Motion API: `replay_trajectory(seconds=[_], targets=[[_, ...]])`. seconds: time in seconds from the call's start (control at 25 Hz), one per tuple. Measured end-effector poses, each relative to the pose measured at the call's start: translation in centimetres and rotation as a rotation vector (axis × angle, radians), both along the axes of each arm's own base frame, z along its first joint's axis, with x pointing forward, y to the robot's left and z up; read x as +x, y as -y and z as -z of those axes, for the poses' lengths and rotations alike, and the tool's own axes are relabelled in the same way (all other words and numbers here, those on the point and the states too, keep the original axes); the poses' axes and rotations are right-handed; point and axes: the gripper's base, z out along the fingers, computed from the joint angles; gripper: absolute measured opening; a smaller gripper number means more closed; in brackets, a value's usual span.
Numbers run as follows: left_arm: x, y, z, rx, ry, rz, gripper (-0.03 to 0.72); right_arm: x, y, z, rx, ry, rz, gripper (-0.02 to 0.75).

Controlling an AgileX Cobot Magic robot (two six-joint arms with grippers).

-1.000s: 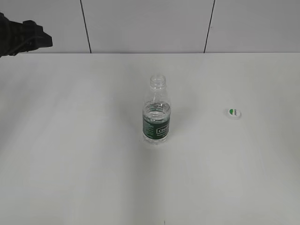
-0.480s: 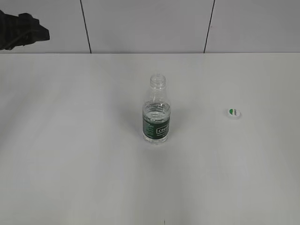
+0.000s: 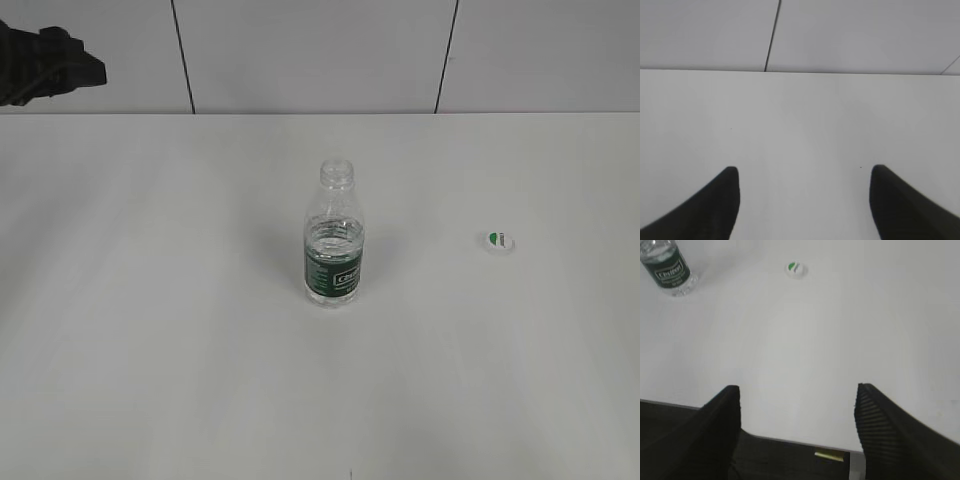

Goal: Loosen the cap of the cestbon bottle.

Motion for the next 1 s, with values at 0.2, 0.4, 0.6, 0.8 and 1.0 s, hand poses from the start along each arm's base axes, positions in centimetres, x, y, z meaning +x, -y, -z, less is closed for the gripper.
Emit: replay_trajectory(seconds=[0.2,0.4,0.6,0.8,1.0], targets=[[0.0,0.1,0.0,-0.003,-0.002,0.005,0.496,-2.3,0.4,0.1,0.020,0.142,0.002,0.543],[-0.1,0.1,0.0,-0.008,-0.004,0.014,0.496,-2.6,0.5,0.2,0.019,0.158,0.002,0.545],[-0.1,0.2,0.0,-0.013,-0.007,0.022,0.496,-2.6,0.5,0.2,0.015,0.159,0.005,0.545],[-0.1,0.2,0.0,-0.013,-0.007,0.022,0.498,-2.5,0.6,0.2,0.001,0.161,0.027,0.545],[0.1,-0.2,0.0,0.010,0.006,-0.019,0.498,-2.5,0.5,0.2,-0.008,0.161,0.125,0.545]])
